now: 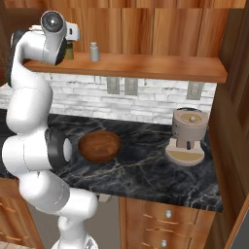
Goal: Retrieve the bottle and the shaker from the cabinet and place them next to the mixing bowl on the counter. Then add garlic from the fridge to the mixing bowl.
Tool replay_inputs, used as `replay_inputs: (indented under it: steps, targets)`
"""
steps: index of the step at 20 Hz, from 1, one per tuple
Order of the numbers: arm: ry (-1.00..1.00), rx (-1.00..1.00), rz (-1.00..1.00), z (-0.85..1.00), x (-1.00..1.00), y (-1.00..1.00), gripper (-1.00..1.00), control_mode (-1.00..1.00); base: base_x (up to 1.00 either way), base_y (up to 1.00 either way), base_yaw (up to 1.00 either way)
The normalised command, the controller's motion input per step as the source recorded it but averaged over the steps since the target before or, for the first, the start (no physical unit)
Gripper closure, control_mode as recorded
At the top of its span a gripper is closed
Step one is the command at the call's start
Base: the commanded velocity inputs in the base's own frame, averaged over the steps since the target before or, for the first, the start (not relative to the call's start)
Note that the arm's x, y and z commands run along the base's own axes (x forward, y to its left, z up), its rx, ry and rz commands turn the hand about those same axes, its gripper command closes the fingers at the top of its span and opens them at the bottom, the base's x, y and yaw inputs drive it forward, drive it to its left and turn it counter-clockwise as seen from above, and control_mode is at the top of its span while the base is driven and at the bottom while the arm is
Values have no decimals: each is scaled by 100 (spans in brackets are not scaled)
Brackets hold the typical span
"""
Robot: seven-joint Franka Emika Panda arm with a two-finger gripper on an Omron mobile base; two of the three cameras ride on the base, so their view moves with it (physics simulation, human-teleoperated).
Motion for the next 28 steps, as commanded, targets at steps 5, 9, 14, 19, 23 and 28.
replay_inputs:
  steps: [5, 9, 14, 19, 23, 28]
  targets:
    - [3, 5, 0, 0, 52, 0, -100, -100, 0, 0, 0]
    - [-2, 3, 0, 0, 48, 1, -100, -100, 0, 0, 0]
    - [0, 4, 1, 0, 49, 6, -100, -100, 0, 0, 0]
    - [0, 1, 4, 0, 43, 20, -100, -100, 0, 0, 0]
    - [0, 0, 3, 0, 39, 1, -100, -100, 0, 0, 0]
    - [0, 0, 3, 0, 46, 4, -100, -100, 0, 0, 0]
